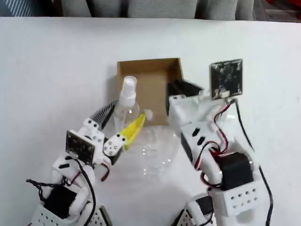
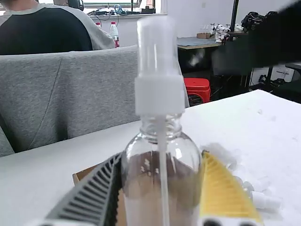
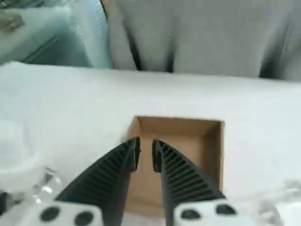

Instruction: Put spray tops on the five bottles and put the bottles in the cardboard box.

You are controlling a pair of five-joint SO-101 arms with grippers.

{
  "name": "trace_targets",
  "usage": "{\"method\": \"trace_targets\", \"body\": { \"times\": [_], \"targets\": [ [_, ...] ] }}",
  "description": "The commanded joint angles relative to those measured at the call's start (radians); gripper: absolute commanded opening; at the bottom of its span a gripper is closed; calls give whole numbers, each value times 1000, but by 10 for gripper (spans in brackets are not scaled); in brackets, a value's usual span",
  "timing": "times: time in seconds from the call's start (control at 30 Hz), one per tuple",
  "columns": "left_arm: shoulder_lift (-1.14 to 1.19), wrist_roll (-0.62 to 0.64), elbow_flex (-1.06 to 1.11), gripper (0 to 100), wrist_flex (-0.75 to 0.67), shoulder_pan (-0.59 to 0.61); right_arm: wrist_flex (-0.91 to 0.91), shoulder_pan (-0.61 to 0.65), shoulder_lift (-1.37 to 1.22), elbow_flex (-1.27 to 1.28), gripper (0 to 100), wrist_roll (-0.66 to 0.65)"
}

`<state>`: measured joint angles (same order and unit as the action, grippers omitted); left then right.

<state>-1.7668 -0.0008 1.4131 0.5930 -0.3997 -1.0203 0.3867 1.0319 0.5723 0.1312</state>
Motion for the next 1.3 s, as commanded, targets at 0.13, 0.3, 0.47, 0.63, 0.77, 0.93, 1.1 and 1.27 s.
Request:
{"method": "trace_targets", "body": {
  "times": [0.13, 0.3, 0.47, 0.63, 0.77, 0.93, 1.1, 1.27],
  "targets": [
    [7, 52, -54, 22, -80, 102, 223, -24, 137, 400, 18, -3],
    [223, 77, -192, 22, -86, 124, 519, -24, 234, 655, 16, -3],
    [501, 77, -364, 22, -118, 122, 667, 47, 371, 858, 16, 2],
    [647, 107, -399, 22, -298, 120, 685, 188, 564, 997, 16, 0],
    [733, 213, -396, 22, -400, 99, 685, 254, 753, 1102, 16, -2],
    [786, 233, -396, 22, -420, -28, 690, 257, 748, 1117, 16, -2],
    [786, 233, -384, 22, -390, -110, 688, 254, 766, 1117, 16, 5],
    [785, 233, -373, 22, -387, -117, 688, 229, 766, 1117, 16, 6]
  ]
}}
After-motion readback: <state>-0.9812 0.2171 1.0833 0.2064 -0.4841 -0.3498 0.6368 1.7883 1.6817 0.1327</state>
